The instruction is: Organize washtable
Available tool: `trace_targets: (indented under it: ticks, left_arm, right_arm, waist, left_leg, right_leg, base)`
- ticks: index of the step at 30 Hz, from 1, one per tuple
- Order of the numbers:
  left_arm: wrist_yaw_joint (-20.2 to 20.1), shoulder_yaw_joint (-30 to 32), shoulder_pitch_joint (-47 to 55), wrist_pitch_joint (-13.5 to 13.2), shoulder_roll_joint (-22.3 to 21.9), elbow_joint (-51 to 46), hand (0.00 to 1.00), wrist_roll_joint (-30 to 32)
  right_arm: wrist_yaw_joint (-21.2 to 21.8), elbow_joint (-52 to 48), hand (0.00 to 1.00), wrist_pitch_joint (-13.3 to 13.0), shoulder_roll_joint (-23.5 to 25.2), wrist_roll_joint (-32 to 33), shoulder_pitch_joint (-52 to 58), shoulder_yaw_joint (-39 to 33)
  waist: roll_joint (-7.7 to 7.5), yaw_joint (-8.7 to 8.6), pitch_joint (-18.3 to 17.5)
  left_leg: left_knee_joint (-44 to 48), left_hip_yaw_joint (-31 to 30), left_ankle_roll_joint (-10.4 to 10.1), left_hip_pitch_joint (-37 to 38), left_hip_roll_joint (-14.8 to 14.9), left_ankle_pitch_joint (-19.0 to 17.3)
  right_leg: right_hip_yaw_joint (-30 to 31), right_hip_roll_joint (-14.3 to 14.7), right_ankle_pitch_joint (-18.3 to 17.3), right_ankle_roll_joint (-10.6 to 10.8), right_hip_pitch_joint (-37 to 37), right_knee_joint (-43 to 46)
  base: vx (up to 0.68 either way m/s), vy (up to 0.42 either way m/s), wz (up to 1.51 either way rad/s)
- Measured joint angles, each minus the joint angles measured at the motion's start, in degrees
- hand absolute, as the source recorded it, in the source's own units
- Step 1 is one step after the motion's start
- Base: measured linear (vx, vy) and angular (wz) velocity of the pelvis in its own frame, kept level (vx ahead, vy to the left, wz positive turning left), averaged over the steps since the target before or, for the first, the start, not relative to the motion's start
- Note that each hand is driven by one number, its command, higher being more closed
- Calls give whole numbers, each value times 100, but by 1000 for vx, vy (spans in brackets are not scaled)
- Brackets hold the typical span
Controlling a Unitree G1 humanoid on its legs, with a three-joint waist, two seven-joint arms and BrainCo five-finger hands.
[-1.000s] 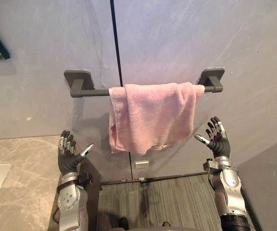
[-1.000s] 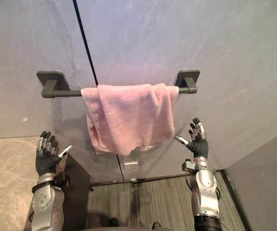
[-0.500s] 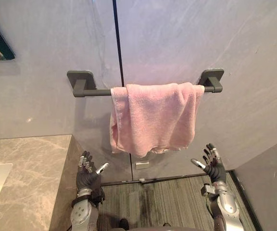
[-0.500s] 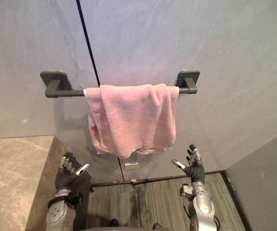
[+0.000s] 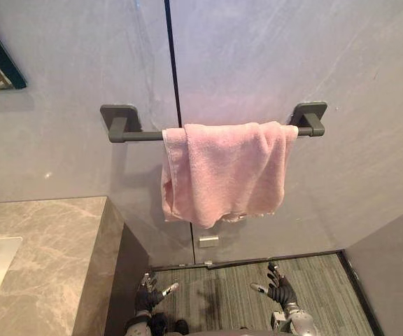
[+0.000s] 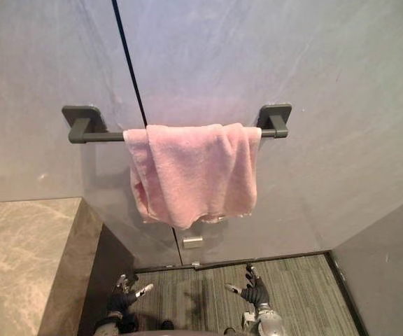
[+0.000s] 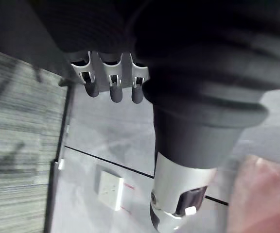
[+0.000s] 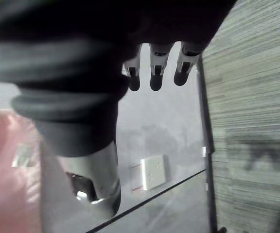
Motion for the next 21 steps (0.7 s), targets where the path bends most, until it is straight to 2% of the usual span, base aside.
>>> trace_targets:
  ticks: [4,21]
  left_arm:
    - [93,7,-159,7,122,441,0,222]
    - [184,129,-573,41,294,1469,0,307]
  right_arm:
    - [-103,366,0,37,-6,-87,-50,-9]
    - [-236,1383,0,78,-119,-97,-493,-142]
  waist:
    - [16,-6,10]
    - [66,-12,41]
  left_leg:
    - [0,3,-1,1,-3,-1]
    - [1,-4,0,15,-13,-11]
  right_leg:
    - [7,-2,0,0,-1,1]
    - [40,1,0,0,0,-9]
  base:
    - [0,0,0]
    - [0,0,0]
